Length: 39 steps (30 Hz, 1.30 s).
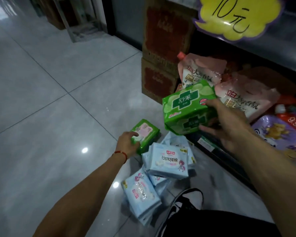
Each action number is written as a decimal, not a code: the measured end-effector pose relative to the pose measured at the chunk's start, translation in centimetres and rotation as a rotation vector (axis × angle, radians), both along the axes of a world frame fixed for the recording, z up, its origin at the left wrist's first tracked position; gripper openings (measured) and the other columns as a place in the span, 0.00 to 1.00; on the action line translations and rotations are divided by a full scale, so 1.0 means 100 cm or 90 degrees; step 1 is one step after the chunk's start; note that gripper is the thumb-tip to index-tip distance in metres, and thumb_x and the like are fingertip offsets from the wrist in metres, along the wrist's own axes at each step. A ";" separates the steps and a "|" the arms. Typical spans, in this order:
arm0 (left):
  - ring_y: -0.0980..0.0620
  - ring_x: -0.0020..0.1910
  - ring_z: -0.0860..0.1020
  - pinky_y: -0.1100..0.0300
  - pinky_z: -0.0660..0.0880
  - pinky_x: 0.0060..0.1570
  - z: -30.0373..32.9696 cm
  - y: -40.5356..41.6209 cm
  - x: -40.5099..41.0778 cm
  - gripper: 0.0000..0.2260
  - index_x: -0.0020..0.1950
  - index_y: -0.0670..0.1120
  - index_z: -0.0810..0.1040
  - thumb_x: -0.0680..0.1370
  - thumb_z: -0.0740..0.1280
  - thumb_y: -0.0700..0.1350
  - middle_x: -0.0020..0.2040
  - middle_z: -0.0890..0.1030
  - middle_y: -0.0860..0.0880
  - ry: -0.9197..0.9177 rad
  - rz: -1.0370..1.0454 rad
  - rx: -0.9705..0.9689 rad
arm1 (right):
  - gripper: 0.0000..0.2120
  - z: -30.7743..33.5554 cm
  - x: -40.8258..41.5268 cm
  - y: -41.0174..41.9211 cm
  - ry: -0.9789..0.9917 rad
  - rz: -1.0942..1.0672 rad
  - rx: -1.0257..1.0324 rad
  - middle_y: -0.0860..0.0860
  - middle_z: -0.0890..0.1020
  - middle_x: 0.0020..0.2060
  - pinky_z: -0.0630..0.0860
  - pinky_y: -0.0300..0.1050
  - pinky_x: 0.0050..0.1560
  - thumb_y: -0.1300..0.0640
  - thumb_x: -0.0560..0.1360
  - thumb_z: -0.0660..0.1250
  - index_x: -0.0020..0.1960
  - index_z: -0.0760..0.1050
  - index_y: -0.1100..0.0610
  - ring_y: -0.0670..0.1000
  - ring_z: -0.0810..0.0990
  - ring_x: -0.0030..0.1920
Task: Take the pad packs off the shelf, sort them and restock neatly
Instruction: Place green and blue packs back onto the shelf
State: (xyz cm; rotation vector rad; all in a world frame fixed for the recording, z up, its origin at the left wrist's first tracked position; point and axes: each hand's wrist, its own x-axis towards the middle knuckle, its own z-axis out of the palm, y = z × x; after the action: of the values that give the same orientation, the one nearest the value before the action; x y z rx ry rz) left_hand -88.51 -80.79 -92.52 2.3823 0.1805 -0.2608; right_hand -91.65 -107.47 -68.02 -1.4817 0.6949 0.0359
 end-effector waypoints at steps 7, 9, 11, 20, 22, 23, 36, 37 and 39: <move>0.33 0.79 0.48 0.38 0.66 0.72 -0.071 -0.024 0.028 0.35 0.73 0.55 0.65 0.70 0.77 0.56 0.80 0.48 0.39 0.098 -0.104 0.248 | 0.11 -0.027 0.010 -0.022 0.071 -0.006 0.004 0.47 0.79 0.26 0.84 0.52 0.52 0.50 0.75 0.74 0.50 0.79 0.58 0.44 0.80 0.31; 0.32 0.79 0.47 0.36 0.65 0.73 -0.078 -0.025 0.036 0.35 0.70 0.56 0.65 0.68 0.79 0.53 0.81 0.47 0.39 0.078 -0.090 0.278 | 0.12 -0.033 0.010 -0.026 0.087 -0.007 0.011 0.45 0.79 0.23 0.84 0.53 0.53 0.51 0.75 0.74 0.51 0.79 0.59 0.42 0.81 0.28; 0.34 0.75 0.56 0.38 0.70 0.68 -0.080 -0.021 0.044 0.38 0.69 0.54 0.66 0.64 0.81 0.52 0.76 0.58 0.39 0.078 -0.095 0.295 | 0.11 -0.036 0.010 -0.029 0.088 -0.012 0.015 0.44 0.79 0.22 0.84 0.53 0.54 0.52 0.76 0.74 0.50 0.78 0.58 0.41 0.80 0.26; 0.41 0.51 0.81 0.45 0.83 0.50 0.022 0.019 0.047 0.25 0.55 0.52 0.77 0.66 0.69 0.66 0.57 0.81 0.41 0.156 0.349 -0.297 | 0.10 -0.024 0.006 -0.024 0.038 0.002 0.104 0.49 0.77 0.25 0.85 0.52 0.50 0.50 0.76 0.72 0.51 0.78 0.56 0.46 0.78 0.29; 0.40 0.52 0.81 0.46 0.82 0.48 0.069 0.029 0.039 0.21 0.59 0.49 0.79 0.73 0.66 0.62 0.57 0.81 0.42 0.193 0.385 -0.473 | 0.08 -0.018 -0.002 -0.020 0.018 0.014 0.160 0.54 0.75 0.31 0.84 0.54 0.49 0.53 0.77 0.70 0.51 0.78 0.57 0.50 0.78 0.33; 0.40 0.51 0.80 0.47 0.81 0.47 0.093 0.031 0.033 0.20 0.59 0.48 0.80 0.75 0.64 0.60 0.56 0.80 0.42 0.206 0.384 -0.537 | 0.06 -0.015 -0.006 -0.017 0.005 0.012 0.188 0.55 0.75 0.35 0.84 0.57 0.51 0.55 0.77 0.69 0.51 0.78 0.57 0.53 0.78 0.39; 0.40 0.64 0.74 0.43 0.62 0.71 0.296 -0.037 -0.026 0.22 0.58 0.52 0.81 0.67 0.66 0.58 0.65 0.77 0.43 0.351 0.073 -0.719 | 0.28 0.059 -0.099 -0.029 -0.222 0.131 0.329 0.61 0.85 0.58 0.83 0.60 0.56 0.56 0.70 0.66 0.69 0.75 0.62 0.63 0.84 0.57; 0.39 0.68 0.73 0.45 0.61 0.71 0.307 -0.048 -0.029 0.23 0.60 0.52 0.80 0.67 0.67 0.58 0.69 0.76 0.42 0.362 0.048 -0.711 | 0.27 0.065 -0.107 -0.033 -0.245 0.139 0.295 0.59 0.86 0.57 0.84 0.58 0.54 0.53 0.71 0.68 0.68 0.76 0.60 0.60 0.85 0.56; 0.39 0.75 0.68 0.42 0.59 0.74 0.329 -0.073 -0.034 0.28 0.67 0.53 0.78 0.68 0.71 0.60 0.75 0.71 0.45 0.373 -0.016 -0.730 | 0.30 0.076 -0.122 -0.046 -0.285 0.135 0.228 0.57 0.86 0.58 0.82 0.57 0.58 0.45 0.69 0.76 0.67 0.78 0.57 0.58 0.85 0.58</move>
State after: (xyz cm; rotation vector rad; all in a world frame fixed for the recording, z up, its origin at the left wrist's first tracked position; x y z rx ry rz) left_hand -91.89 -88.12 -59.60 1.1300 0.1955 -0.8160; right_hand -103.88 -112.06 -60.38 -1.1555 0.1558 -0.0091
